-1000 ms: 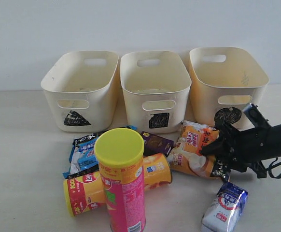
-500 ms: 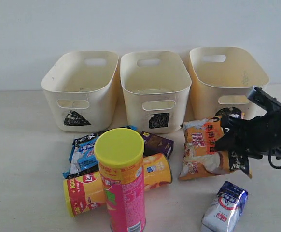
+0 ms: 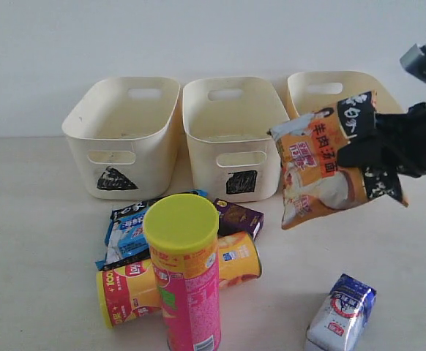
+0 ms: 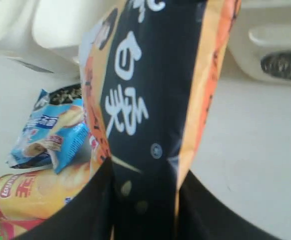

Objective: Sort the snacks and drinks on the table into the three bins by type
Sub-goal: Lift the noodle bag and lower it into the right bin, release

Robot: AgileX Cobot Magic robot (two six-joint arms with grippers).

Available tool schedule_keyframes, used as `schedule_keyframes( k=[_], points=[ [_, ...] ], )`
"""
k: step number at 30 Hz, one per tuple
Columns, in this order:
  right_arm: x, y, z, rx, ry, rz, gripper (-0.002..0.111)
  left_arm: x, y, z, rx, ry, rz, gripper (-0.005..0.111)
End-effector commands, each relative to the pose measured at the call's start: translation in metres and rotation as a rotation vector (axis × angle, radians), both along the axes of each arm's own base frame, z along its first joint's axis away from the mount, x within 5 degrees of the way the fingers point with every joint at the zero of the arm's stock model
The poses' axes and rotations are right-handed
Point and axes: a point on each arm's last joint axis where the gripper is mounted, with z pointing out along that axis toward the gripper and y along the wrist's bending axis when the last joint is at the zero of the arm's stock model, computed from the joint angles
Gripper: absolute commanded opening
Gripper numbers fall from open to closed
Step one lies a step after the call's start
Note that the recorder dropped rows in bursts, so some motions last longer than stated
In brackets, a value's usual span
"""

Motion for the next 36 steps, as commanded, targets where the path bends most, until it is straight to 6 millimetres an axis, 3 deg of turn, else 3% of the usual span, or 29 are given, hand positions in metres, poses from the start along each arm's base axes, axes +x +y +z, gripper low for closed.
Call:
schedule_keyframes(
  k=[1,5,11,18,25,36],
  points=[
    [-0.017,-0.002,0.036,-0.036,-0.133,-0.003,0.000,0.000,0.000,-0.001,-0.008,-0.004,0.001,0.005],
    [-0.029,-0.010,0.066,-0.082,-0.284,-0.105,0.000,0.000,0.000,-0.001,-0.008,-0.004,0.001,0.005],
    [-0.034,-0.035,0.102,-0.185,-0.511,-0.403,0.000,0.000,0.000,-0.001,-0.008,-0.004,0.001,0.005],
    [-0.006,-0.041,0.117,-0.223,-0.566,-0.450,0.000,0.000,0.000,-0.001,-0.008,-0.004,0.001,0.005],
    [0.052,-0.044,0.105,-0.251,-0.533,-0.448,0.000,0.000,0.000,-0.001,-0.008,-0.004,0.001,0.005],
    [0.138,-0.046,0.041,-0.297,-0.422,-0.418,0.000,0.000,0.000,-0.001,-0.008,-0.004,0.001,0.005]
  ],
)
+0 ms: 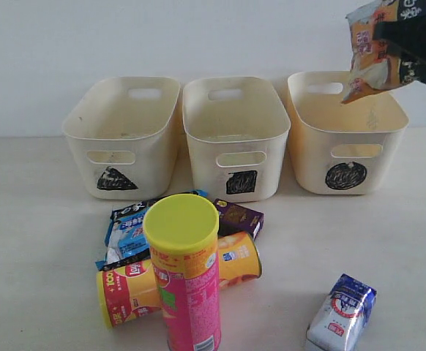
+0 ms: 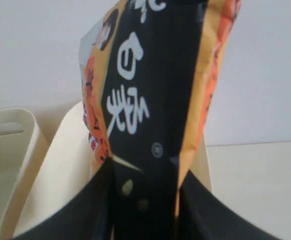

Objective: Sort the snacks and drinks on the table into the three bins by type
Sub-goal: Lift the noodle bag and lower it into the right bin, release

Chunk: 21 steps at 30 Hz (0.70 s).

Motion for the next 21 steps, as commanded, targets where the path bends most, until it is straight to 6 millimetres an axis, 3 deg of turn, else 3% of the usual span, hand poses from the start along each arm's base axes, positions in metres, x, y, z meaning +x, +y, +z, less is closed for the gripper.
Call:
schedule_keyframes(
  k=[1,6,12,15,19,21],
  points=[
    [0.029,-0.003,-0.020,-0.027,0.018,0.003,0.000,0.000,0.000,-0.001,-0.008,-0.004,0.001,0.005],
    [0.046,0.002,-0.044,-0.008,0.074,0.053,0.000,0.000,0.000,-0.001,-0.008,-0.004,0.001,0.005],
    [0.052,0.002,-0.065,-0.003,0.122,0.065,0.003,0.000,0.000,-0.001,-0.008,-0.004,0.001,0.005],
    [0.052,0.003,-0.066,0.001,0.129,0.076,0.023,0.000,0.000,-0.001,-0.008,-0.004,0.001,0.005],
    [0.051,0.003,-0.063,-0.001,0.119,0.068,0.074,0.000,0.000,-0.001,-0.008,-0.004,0.001,0.005],
    [0.050,0.002,-0.056,-0.006,0.101,0.058,0.083,0.000,0.000,-0.001,-0.008,-0.004,0.001,0.005]
  ],
)
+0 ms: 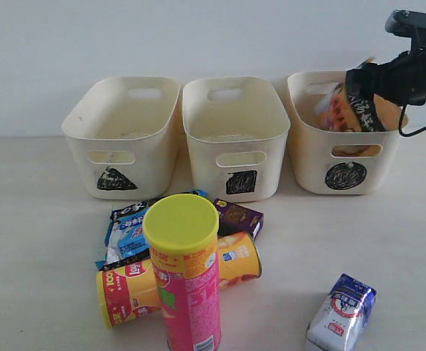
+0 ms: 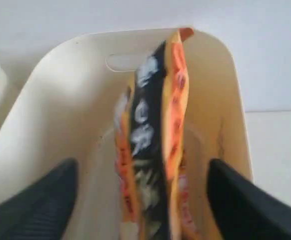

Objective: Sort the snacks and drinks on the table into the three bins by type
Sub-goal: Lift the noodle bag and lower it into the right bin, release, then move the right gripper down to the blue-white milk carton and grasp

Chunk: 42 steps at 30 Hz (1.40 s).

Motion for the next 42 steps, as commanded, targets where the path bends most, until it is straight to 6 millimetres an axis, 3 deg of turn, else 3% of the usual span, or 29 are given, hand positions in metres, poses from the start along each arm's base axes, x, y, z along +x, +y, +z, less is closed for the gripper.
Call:
schedule_keyframes(
  k=[1,4,7,10,11,14,16,17,23,25,28,35,37,42],
  points=[
    [-0.004,-0.004,0.028,-0.013,-0.076,-0.030,0.080,0.000,0.000,-0.001,-0.008,-0.004,0.001,0.005],
    [-0.013,-0.005,0.056,-0.019,-0.140,-0.043,0.068,0.000,0.000,-0.001,-0.008,-0.004,0.001,0.005],
    [-0.035,0.001,0.101,-0.002,-0.222,0.011,0.037,0.000,0.000,-0.001,-0.008,-0.004,0.001,0.005],
    [-0.060,0.014,0.129,-0.021,-0.227,0.178,0.006,0.000,0.000,-0.001,-0.008,-0.004,0.001,0.005],
    [-0.072,0.021,0.134,-0.015,-0.187,0.277,0.000,0.000,0.000,-0.001,-0.008,-0.004,0.001,0.005],
    [-0.098,0.032,0.131,0.047,0.036,0.415,0.000,0.000,0.000,-0.001,-0.008,-0.004,0.001,0.005],
    [-0.105,0.032,0.123,0.041,0.151,0.438,0.000,0.000,0.000,-0.001,-0.008,-0.004,0.001,0.005],
    [-0.112,0.030,0.113,0.014,0.272,0.453,0.000,0.000,0.000,-0.001,-0.008,-0.004,0.001,0.005],
    [-0.138,0.029,0.064,0.066,0.598,0.475,0.000,0.000,0.000,-0.001,-0.008,-0.004,0.001,0.005],
    [-0.149,0.030,0.047,0.085,0.669,0.481,0.008,0.000,0.000,-0.001,-0.008,-0.004,0.001,0.005],
    [-0.170,0.045,0.030,0.070,0.702,0.497,0.041,0.000,0.000,-0.001,-0.008,-0.004,0.001,0.005],
    [-0.197,0.079,0.031,0.003,0.670,0.580,0.088,0.000,0.000,-0.001,-0.008,-0.004,0.001,0.005],
    [-0.201,0.087,0.030,0.012,0.708,0.567,0.092,0.000,0.000,-0.001,-0.008,-0.004,0.001,0.005],
    [-0.204,0.088,0.022,-0.156,0.797,0.325,0.092,0.000,0.000,-0.001,-0.008,-0.004,0.001,0.005]
  ],
)
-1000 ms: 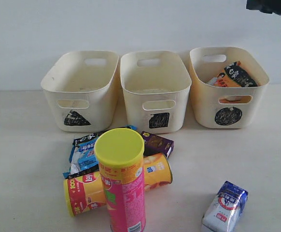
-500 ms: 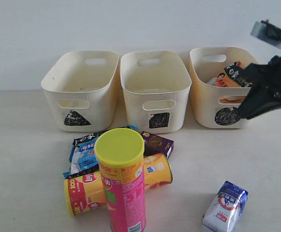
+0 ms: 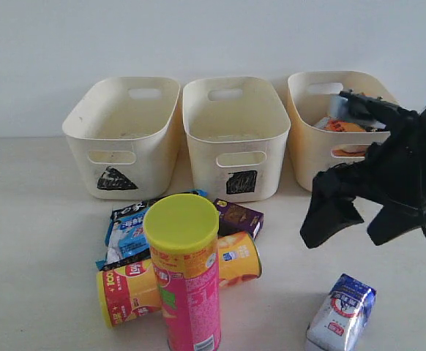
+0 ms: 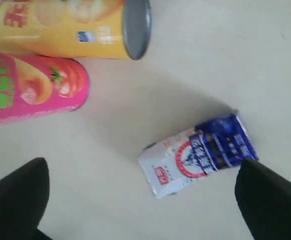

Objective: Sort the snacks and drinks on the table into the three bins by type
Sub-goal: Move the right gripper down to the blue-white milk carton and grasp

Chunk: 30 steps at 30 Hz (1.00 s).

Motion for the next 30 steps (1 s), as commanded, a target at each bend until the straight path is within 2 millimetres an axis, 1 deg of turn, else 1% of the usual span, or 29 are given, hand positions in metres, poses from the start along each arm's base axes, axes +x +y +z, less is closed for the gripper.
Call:
schedule_keyframes(
  k=[1,4,6,9,15,17,24,30],
  points=[
    [-0.002,-0.003,-0.003,-0.217,-0.027,-0.137,0.092,0.000,0.000,-0.001,-0.008,-0.004,0.001,0.005],
    [0.003,-0.004,-0.003,-0.269,-0.097,-0.217,0.092,0.000,0.000,-0.001,-0.008,-0.004,0.001,0.005],
    [0.006,-0.003,-0.007,-0.244,-0.127,-0.301,0.092,0.000,0.000,-0.001,-0.008,-0.004,0.001,0.005],
    [0.004,-0.004,-0.023,-0.203,-0.130,-0.410,0.092,0.000,0.000,-0.001,-0.008,-0.004,0.001,0.005],
    [-0.014,-0.010,-0.061,-0.170,-0.062,-0.553,0.092,0.000,0.000,-0.001,-0.008,-0.004,0.001,0.005],
    [-0.020,-0.010,-0.068,-0.148,-0.034,-0.582,0.092,0.000,0.000,-0.001,-0.008,-0.004,0.001,0.005],
    [-0.040,0.007,-0.094,-0.079,-0.016,-0.629,0.092,0.000,0.000,-0.001,-0.008,-0.004,0.001,0.005],
    [-0.038,0.011,-0.113,-0.114,0.023,-0.631,0.092,0.000,0.000,-0.001,-0.008,-0.004,0.001,0.005]
  ],
)
